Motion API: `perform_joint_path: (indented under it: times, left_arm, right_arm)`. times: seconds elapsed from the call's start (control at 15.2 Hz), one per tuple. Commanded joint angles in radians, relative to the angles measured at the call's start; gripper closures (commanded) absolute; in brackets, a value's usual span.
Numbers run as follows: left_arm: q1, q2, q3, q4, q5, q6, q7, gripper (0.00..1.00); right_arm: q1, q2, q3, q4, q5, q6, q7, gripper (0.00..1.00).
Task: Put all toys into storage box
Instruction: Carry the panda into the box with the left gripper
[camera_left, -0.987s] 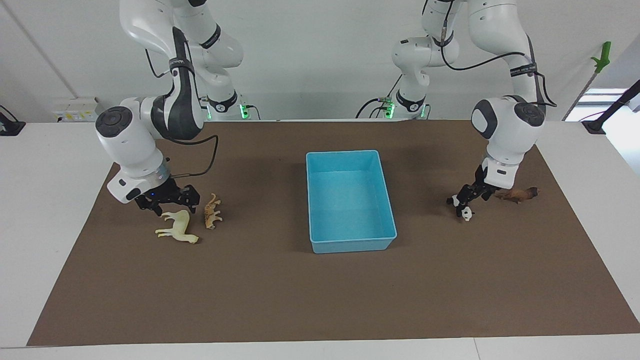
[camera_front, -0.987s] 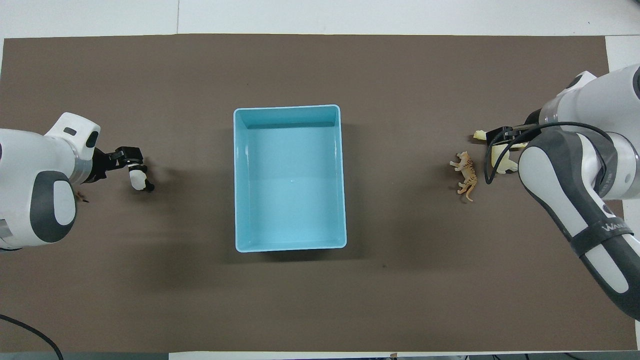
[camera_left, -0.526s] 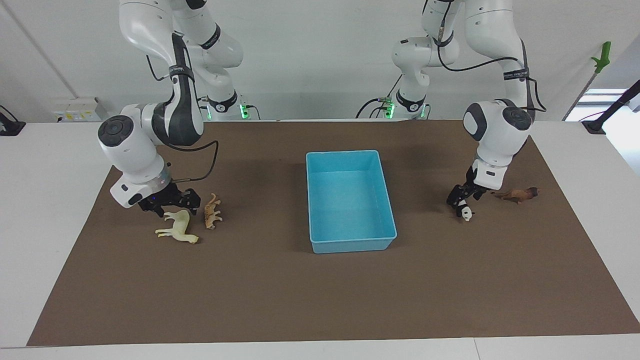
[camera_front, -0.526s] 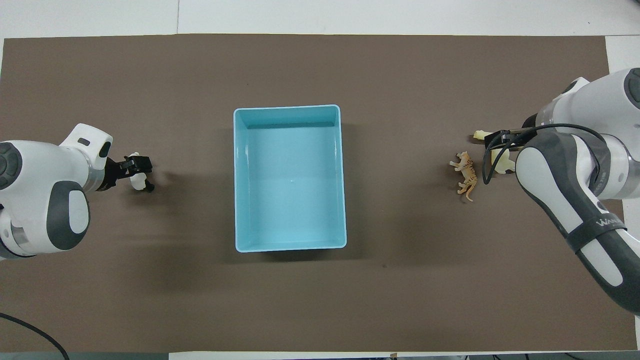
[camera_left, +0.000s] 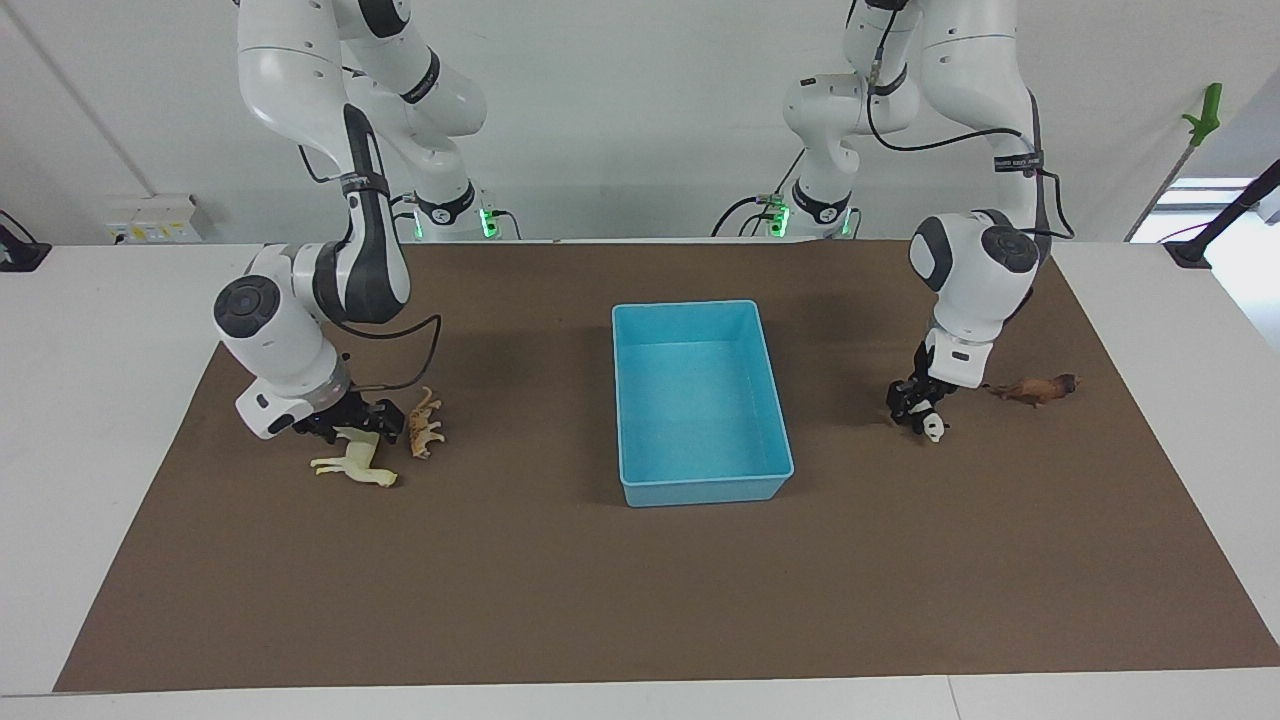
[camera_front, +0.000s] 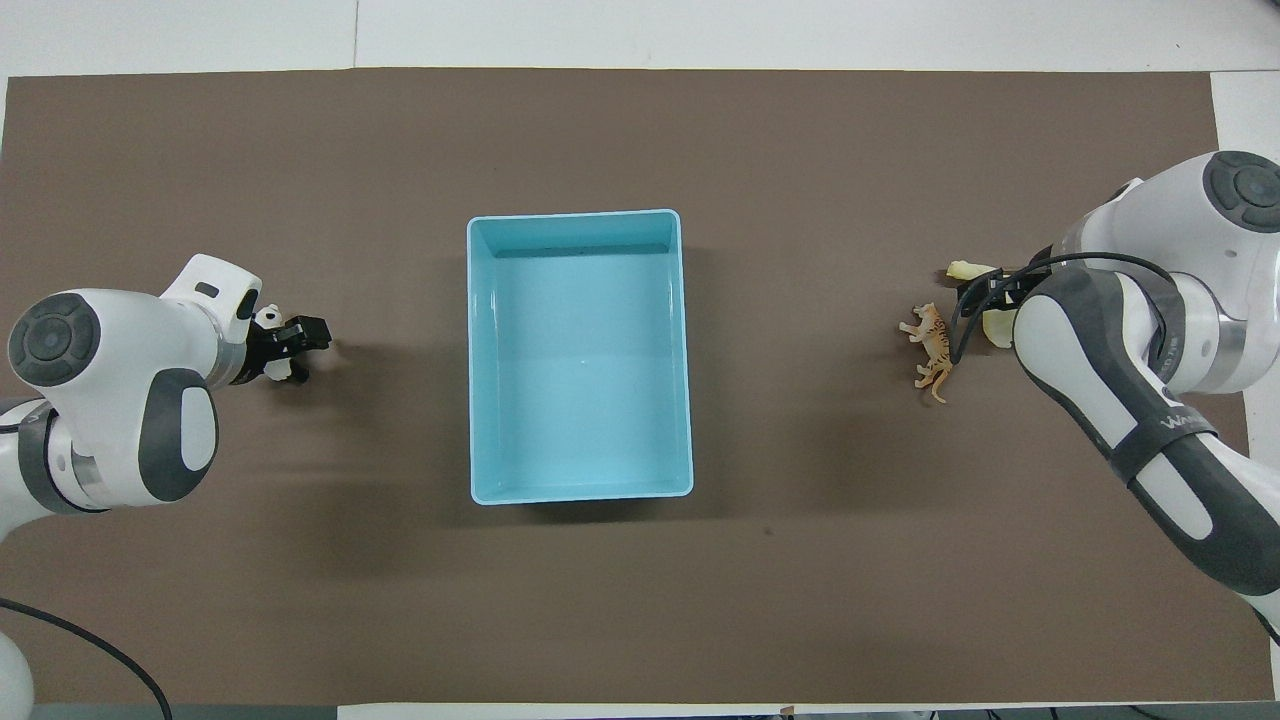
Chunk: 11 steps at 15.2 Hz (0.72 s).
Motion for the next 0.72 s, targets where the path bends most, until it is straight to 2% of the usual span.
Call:
perform_joint_path:
  times: [0.0,0.07,0.13,0.2,0.33,0.53,0.66]
  left_arm:
    - [-0.001,0.002,0.005,0.028,-0.006,-0.054,-0.005,1.0]
    - [-0.001,0.01,0.005,0.074,-0.007,-0.112,-0.014,1.0]
    - [-0.001,0.017,0.005,0.12,-0.009,-0.168,-0.018,1.0]
    - [-0.004,0.019,0.005,0.18,-0.009,-0.252,-0.036,1.0]
    - [-0.03,0.013,-0.006,0.301,-0.009,-0.422,-0.163,1.0]
    - [-0.158,0.013,-0.012,0.486,-0.027,-0.628,-0.468,1.0]
    - [-0.254,0.013,-0.015,0.521,-0.056,-0.633,-0.635,1.0]
  right_arm:
    - [-0.018,-0.01,0.01,-0.042,-0.018,0.044,0.017,0.0]
    - [-0.018,-0.01,0.01,-0.042,-0.018,0.044,0.017,0.0]
    - [-0.018,-0.01,0.01,-0.042,-0.018,0.042,0.019,0.11]
    - [-0.019,-0.01,0.01,-0.042,-0.018,0.041,0.022,0.37]
    - [-0.021,-0.012,0.01,-0.036,-0.018,0.033,0.026,0.99]
    - [-0.022,-0.013,0.008,-0.02,-0.018,0.023,0.02,1.0]
    - [-0.021,-0.013,0.008,0.017,-0.018,-0.006,0.02,1.0]
